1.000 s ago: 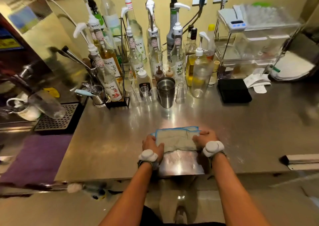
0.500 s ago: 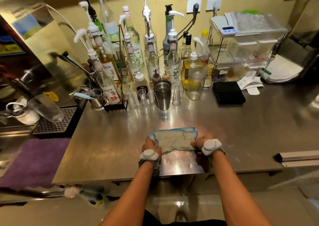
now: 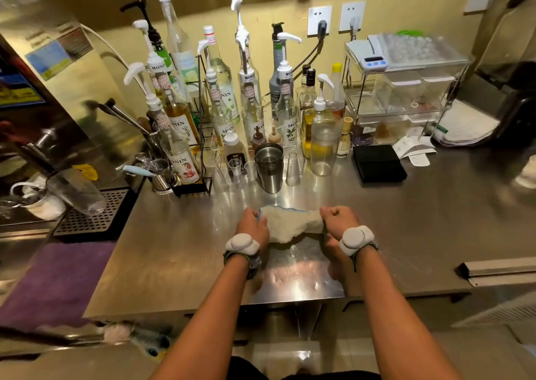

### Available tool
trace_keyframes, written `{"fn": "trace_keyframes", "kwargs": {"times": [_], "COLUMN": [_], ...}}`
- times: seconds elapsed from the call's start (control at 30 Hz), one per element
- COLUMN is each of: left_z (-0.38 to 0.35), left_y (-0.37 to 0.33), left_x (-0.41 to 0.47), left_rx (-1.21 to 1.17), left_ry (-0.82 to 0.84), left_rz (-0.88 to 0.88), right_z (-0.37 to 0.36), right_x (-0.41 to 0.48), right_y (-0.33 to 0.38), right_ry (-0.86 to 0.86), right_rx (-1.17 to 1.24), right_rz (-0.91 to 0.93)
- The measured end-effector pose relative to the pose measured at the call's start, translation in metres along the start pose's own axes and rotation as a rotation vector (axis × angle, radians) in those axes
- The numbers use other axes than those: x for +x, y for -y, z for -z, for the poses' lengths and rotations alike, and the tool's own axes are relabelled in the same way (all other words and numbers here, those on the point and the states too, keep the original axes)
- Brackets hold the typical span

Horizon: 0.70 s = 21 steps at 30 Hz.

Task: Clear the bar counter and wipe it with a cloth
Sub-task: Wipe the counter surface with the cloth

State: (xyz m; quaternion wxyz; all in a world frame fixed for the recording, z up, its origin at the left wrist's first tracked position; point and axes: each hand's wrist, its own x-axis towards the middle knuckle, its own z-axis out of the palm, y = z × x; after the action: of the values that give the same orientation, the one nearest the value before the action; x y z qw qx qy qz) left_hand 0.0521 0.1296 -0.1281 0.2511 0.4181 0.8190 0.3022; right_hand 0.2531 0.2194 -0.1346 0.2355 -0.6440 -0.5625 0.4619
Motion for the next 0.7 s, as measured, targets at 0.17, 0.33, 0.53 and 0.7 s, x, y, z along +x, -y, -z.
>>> {"fn": "trace_keyframes", "kwargs": {"times": [0.17, 0.33, 0.53, 0.7], "left_z": [0.02, 0.037, 0.042, 0.046], "left_y": [-0.015, -0.029, -0.036, -0.036], "left_x": [0.008, 0.008, 0.004, 0.001], "left_rx": [-0.157, -0.327, -0.405, -0.471], "left_ry": [-0.08, -0.079, -0.13, -0.171], "left_rz": [-0.116, -0.182, -0.202, -0.222], "right_z": [0.014, 0.027, 0.034, 0.04], "right_x": [-0.002, -0.003, -0.006, -0.004], "right_y": [0.015, 0.02, 0.027, 0.022], "right_ry": [-0.106, -0.14, -0.045, 0.165], "right_rx": [0.084, 0.199, 0.267, 0.323], "right_rz": [-0.005, 0.029, 0.085, 0.244]}}
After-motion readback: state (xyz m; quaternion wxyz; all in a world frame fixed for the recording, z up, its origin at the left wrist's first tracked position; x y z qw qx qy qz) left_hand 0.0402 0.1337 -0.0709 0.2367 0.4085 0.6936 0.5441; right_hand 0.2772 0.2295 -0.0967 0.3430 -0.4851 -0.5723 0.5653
